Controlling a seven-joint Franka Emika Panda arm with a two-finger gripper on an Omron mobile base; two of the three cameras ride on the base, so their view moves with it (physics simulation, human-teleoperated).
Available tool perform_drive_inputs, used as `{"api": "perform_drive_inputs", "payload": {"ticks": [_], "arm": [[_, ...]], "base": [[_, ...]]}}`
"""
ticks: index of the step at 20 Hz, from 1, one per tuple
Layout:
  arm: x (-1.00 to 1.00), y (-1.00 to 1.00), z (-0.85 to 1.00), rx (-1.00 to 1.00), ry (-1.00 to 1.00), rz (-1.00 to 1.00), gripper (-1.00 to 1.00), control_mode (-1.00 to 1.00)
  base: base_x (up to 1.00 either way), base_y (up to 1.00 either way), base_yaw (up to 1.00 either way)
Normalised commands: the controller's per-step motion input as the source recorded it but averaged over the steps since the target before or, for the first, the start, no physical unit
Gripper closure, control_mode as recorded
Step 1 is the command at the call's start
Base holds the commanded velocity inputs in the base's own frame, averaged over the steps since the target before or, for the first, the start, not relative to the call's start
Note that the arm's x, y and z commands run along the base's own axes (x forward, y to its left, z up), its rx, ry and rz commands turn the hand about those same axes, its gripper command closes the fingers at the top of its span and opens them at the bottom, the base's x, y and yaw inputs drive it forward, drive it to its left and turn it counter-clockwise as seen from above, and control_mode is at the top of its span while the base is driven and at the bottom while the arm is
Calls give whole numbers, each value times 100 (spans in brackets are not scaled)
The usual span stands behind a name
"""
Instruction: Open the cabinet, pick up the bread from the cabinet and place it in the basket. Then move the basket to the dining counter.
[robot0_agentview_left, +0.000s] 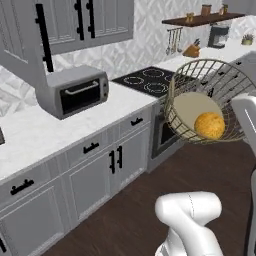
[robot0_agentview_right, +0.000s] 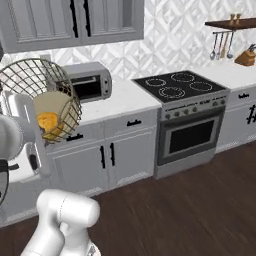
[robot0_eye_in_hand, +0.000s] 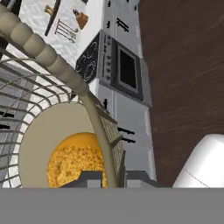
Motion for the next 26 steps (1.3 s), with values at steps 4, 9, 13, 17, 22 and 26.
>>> {"api": "perform_drive_inputs", "payload": {"ticks": [4,9,13,17,22,26], "arm": [[0,0,0,0,0,0,100,100],[0,0,0,0,0,0,100,100],[0,0,0,0,0,0,100,100],[0,0,0,0,0,0,100,100],[0,0,0,0,0,0,100,100],[0,0,0,0,0,0,100,100]], "base": [[0,-5,-98],[0,-15,-96],[0,-28,-93],[0,-32,-92],[31,-39,-76],[100,-100,-17]]}}
